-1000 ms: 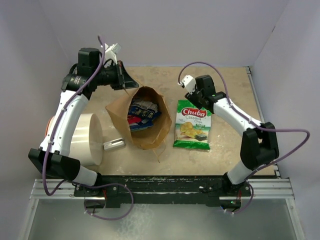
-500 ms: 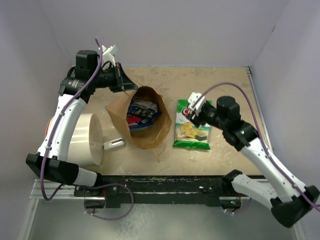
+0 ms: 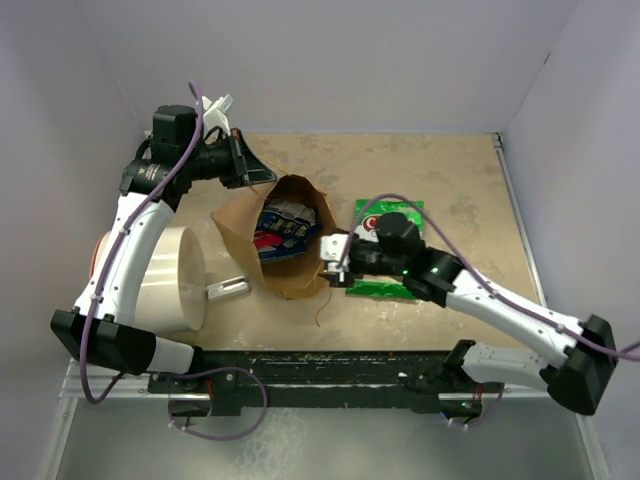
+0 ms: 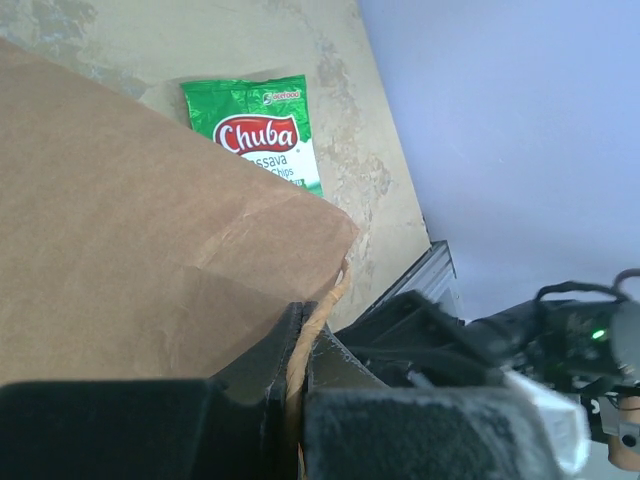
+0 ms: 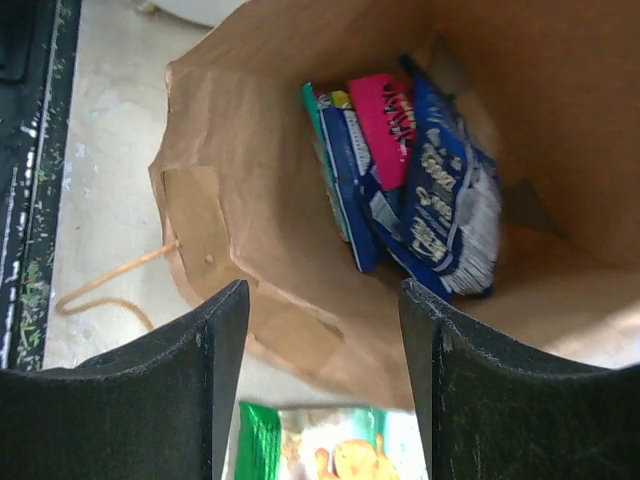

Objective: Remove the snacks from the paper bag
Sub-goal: Place the snack at the center of the board, then take out the snack from the paper bag.

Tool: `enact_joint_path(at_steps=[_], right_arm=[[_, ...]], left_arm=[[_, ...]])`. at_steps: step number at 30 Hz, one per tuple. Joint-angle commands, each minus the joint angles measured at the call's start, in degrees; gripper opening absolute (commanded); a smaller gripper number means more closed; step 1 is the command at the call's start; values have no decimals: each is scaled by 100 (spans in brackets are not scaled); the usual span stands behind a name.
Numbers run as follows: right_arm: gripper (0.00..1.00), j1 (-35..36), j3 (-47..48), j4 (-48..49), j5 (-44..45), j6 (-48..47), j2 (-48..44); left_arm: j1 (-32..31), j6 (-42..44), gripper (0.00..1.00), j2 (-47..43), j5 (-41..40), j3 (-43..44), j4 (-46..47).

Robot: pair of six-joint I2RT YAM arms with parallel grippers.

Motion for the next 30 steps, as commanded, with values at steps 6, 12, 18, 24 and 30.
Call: enact_joint_path(at_steps=[6,12,18,24,30], right_arm=[[64,755,469,2035,2238,373,1634],[63,755,979,2245,3092,316,2506],[59,755,1174,2553,3187,137,3129],[59,755,1358,2695,3225,-126,3585],[59,755,1582,2668,3353,-339,3980]], left_arm=[[41,-161,0,-89,91,76,443],[41,-28,0,-42,155,173,355],[41,46,0,-73,333,46,473],[41,194,0,-52,398,79,405],[41,202,0,-54,424,44,452]])
